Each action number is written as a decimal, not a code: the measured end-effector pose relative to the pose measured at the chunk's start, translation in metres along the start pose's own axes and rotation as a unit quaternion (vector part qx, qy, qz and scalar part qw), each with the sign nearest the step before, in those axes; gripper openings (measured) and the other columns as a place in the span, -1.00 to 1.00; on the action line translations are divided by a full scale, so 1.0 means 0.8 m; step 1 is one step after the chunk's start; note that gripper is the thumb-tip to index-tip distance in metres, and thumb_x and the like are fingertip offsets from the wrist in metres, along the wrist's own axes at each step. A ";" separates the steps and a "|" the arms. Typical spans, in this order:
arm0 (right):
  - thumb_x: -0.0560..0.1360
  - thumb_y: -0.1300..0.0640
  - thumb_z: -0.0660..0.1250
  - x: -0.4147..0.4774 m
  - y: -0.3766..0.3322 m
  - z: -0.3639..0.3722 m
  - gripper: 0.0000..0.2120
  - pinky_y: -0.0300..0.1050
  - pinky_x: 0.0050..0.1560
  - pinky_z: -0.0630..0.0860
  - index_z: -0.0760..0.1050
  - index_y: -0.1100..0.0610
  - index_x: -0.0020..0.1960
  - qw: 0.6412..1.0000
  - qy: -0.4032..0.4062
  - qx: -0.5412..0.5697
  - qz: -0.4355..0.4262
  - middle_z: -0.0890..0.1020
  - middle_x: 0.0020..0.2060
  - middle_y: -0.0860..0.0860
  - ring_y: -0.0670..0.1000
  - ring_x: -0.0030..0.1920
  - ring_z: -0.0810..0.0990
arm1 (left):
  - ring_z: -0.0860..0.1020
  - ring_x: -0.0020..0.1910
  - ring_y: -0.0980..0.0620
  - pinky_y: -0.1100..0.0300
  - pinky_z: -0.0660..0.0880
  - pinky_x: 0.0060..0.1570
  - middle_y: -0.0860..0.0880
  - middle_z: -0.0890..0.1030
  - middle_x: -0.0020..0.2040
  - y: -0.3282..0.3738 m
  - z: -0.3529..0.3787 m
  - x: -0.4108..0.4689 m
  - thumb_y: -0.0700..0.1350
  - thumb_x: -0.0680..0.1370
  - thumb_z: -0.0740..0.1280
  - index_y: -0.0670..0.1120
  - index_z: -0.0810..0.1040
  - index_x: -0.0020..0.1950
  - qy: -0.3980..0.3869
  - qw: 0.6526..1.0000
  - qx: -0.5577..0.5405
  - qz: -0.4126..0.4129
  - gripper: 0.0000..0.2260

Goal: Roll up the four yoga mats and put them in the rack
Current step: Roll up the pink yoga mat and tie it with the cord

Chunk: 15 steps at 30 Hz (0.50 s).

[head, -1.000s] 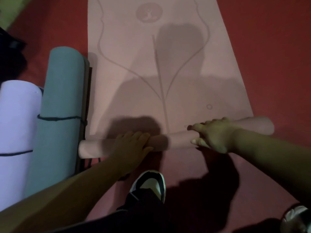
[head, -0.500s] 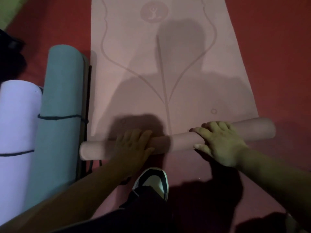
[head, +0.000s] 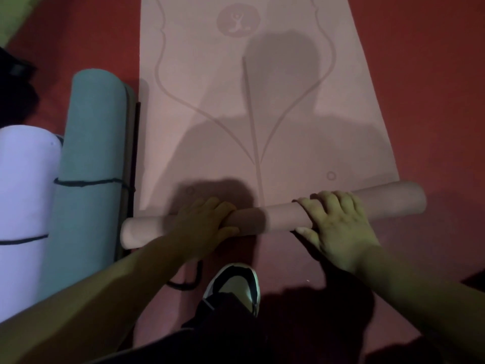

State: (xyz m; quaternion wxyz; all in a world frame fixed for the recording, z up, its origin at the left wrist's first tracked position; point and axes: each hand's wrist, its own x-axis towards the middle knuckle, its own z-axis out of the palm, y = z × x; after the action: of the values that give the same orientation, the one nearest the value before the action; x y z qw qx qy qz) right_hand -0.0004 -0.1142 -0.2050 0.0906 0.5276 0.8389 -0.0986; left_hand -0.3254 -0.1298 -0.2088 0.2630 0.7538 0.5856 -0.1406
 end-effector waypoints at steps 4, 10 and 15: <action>0.50 -0.45 -0.09 0.030 0.010 -0.016 -0.32 0.15 0.23 0.35 0.39 -0.13 0.43 0.995 -0.098 -0.018 -0.007 0.55 0.20 0.05 0.21 0.11 0.49 | 0.56 0.06 -0.22 -0.11 0.49 0.07 -0.10 0.58 0.14 0.017 0.018 -0.017 0.35 0.54 0.08 0.00 0.50 0.32 0.147 0.987 0.068 -0.010 -0.43; 0.45 -0.49 -0.21 0.048 0.016 -0.024 -0.26 0.13 0.31 0.31 0.22 -0.21 0.50 0.991 -0.123 -0.051 -0.032 0.48 0.28 0.01 0.19 0.24 0.44 | 0.55 -0.06 -0.22 -0.07 0.44 -0.03 -0.13 0.60 0.08 0.030 0.030 -0.016 0.33 0.52 0.12 -0.06 0.54 0.23 0.175 0.978 0.102 -0.045 -0.45; 0.51 -0.40 0.11 0.024 0.015 -0.009 -0.36 0.16 0.18 0.37 0.45 -0.01 0.39 0.999 0.016 -0.010 -0.041 0.53 0.11 0.13 0.23 0.06 0.47 | 0.58 0.06 -0.21 -0.14 0.51 0.08 -0.08 0.59 0.09 0.011 0.001 0.007 0.40 0.52 -0.01 0.01 0.50 0.22 0.073 0.993 0.090 -0.013 -0.40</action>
State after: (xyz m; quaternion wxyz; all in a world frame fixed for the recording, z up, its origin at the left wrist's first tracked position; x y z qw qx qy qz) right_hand 0.0017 -0.0903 -0.2036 0.0779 0.4935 0.8621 -0.0852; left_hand -0.3157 -0.1271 -0.2103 0.1492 0.7748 0.5981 -0.1407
